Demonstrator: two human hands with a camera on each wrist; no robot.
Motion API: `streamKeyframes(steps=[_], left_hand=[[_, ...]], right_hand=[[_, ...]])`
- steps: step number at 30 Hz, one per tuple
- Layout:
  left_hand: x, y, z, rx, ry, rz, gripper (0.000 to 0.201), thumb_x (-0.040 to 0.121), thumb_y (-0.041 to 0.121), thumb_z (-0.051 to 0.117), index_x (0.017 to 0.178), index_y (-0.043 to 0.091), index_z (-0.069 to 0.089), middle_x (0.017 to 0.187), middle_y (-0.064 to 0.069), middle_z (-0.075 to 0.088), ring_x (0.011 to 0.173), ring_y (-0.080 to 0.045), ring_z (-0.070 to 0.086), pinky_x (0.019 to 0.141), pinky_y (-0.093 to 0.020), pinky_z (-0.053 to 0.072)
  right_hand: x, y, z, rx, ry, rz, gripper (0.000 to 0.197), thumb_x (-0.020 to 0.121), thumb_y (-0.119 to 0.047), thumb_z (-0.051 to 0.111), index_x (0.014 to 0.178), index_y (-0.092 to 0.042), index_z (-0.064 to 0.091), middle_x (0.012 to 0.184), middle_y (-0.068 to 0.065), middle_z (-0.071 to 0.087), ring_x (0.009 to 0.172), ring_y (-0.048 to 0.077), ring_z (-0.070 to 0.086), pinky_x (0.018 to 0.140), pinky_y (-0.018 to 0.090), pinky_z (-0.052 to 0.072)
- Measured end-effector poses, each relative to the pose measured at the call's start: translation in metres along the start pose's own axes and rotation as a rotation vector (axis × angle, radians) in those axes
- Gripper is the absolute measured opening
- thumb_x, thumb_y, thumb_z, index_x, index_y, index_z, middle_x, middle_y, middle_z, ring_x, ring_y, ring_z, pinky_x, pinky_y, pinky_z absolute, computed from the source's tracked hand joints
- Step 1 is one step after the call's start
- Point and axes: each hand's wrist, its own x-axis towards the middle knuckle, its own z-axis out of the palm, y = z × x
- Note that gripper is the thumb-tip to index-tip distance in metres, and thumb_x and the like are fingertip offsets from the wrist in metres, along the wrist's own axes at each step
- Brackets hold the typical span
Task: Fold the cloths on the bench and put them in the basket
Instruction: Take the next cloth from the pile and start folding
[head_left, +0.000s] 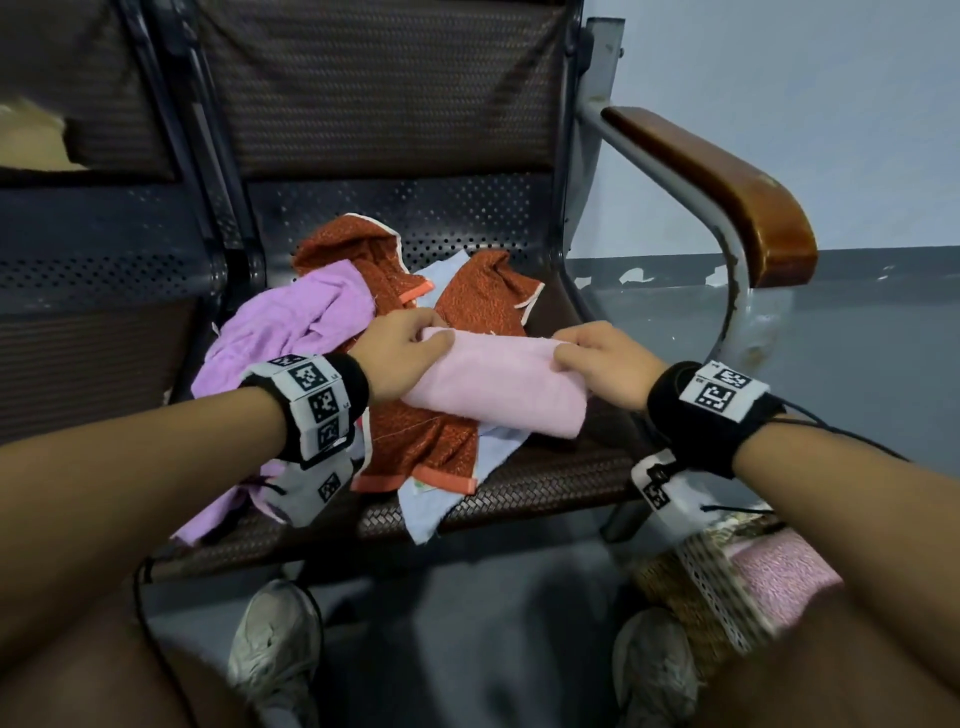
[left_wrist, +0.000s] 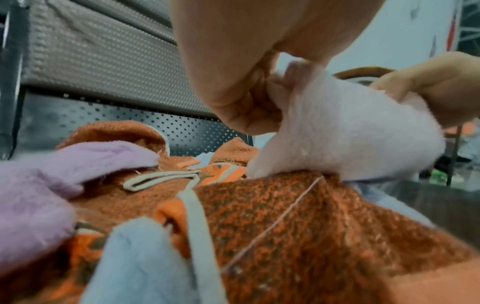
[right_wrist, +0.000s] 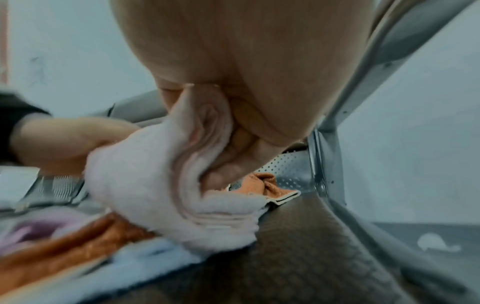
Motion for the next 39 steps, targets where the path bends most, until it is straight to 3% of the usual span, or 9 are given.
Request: streamKeyframes(steps=[5, 12, 19, 21, 24, 28, 32, 37, 39], left_hand=[[0.011, -0.004, 0.008, -0.077, 0.081, -0.313, 0.047, 0.094, 0.059, 0.049, 0.103, 0.015, 0.062, 0.102, -0.007, 0.068, 0.093, -0.024, 0.062, 0.078, -0.034, 0.047], [0.011, -0.005, 0.020, -0.149, -0.310, -0.642, 0.070, 0.085, 0.077, 0.044, 0.092, 0.011, 0.066, 0.079, -0.004, 0.069, 0.068, -0.019, 0.059, 0.066, -0.028, 0.042], [0.019, 0.034, 0.026, -0.602, -0.014, -0.456, 0.039, 0.070, 0.030, 0.079, 0.096, 0.007, 0.061, 0.103, -0.016, 0.068, 0.092, -0.032, 0.069, 0.084, -0.049, 0.059], [0.020, 0.056, 0.026, -0.645, 0.022, -0.364, 0.033, 0.061, 0.029, 0.076, 0.084, 0.016, 0.057, 0.089, -0.011, 0.060, 0.083, -0.026, 0.059, 0.070, -0.041, 0.052], [0.018, 0.089, 0.028, -0.751, -0.063, -0.213, 0.028, 0.069, 0.016, 0.079, 0.089, 0.017, 0.060, 0.089, -0.008, 0.063, 0.081, -0.023, 0.060, 0.062, -0.031, 0.047], [0.017, 0.132, 0.041, -0.899, -0.148, -0.111, 0.035, 0.081, 0.015, 0.079, 0.113, 0.008, 0.067, 0.108, -0.010, 0.074, 0.097, -0.025, 0.071, 0.080, -0.038, 0.059], [0.021, 0.175, 0.068, -0.838, -0.206, -0.085, 0.047, 0.085, 0.031, 0.076, 0.126, 0.015, 0.059, 0.120, -0.007, 0.069, 0.096, -0.019, 0.070, 0.079, -0.035, 0.056], [0.008, 0.217, 0.142, -0.575, -0.581, -0.094, 0.045, 0.083, 0.027, 0.078, 0.122, 0.014, 0.057, 0.114, -0.003, 0.069, 0.096, -0.018, 0.070, 0.081, -0.033, 0.060], [0.000, 0.233, 0.183, -0.510, -0.665, -0.069, 0.027, 0.086, 0.021, 0.075, 0.108, 0.013, 0.061, 0.103, -0.003, 0.069, 0.083, -0.016, 0.067, 0.066, -0.024, 0.058]], right_hand=[[0.010, 0.016, 0.011, 0.146, -0.036, 0.250, 0.017, 0.098, -0.007, 0.049, 0.088, -0.007, 0.063, 0.079, 0.006, 0.062, 0.070, 0.018, 0.062, 0.062, 0.031, 0.057], [0.025, 0.031, 0.013, -0.238, 0.071, 0.280, 0.026, 0.094, -0.021, 0.055, 0.075, -0.008, 0.067, 0.081, 0.009, 0.065, 0.080, 0.025, 0.060, 0.069, 0.029, 0.042], [0.016, 0.021, -0.001, -0.371, -0.015, 0.228, 0.032, 0.085, -0.019, 0.062, 0.114, -0.011, 0.069, 0.114, 0.009, 0.071, 0.103, 0.024, 0.066, 0.092, 0.036, 0.053], [0.007, 0.010, -0.008, -0.175, 0.009, 0.136, 0.059, 0.079, -0.023, 0.065, 0.137, -0.016, 0.053, 0.129, 0.003, 0.063, 0.113, 0.018, 0.060, 0.097, 0.033, 0.049], [-0.014, -0.008, -0.022, 0.280, 0.098, 0.027, 0.077, 0.071, -0.031, 0.071, 0.142, -0.018, 0.047, 0.132, 0.001, 0.062, 0.118, 0.016, 0.061, 0.098, 0.033, 0.051], [-0.049, -0.012, -0.052, 0.501, 0.154, 0.071, 0.034, 0.086, -0.021, 0.072, 0.118, -0.010, 0.067, 0.107, 0.004, 0.076, 0.091, 0.013, 0.072, 0.068, 0.023, 0.056], [-0.092, 0.012, -0.095, 0.620, 0.301, 0.131, 0.030, 0.093, -0.019, 0.065, 0.121, -0.007, 0.067, 0.108, 0.006, 0.076, 0.091, 0.017, 0.073, 0.066, 0.024, 0.055], [-0.162, 0.069, -0.139, 0.727, 0.520, 0.300, 0.030, 0.090, -0.027, 0.067, 0.116, -0.013, 0.067, 0.094, -0.001, 0.076, 0.085, 0.014, 0.070, 0.068, 0.025, 0.054], [-0.192, 0.106, -0.143, 0.766, 0.607, 0.396, 0.034, 0.090, -0.027, 0.067, 0.120, -0.011, 0.066, 0.096, 0.001, 0.075, 0.086, 0.017, 0.068, 0.073, 0.029, 0.053]])
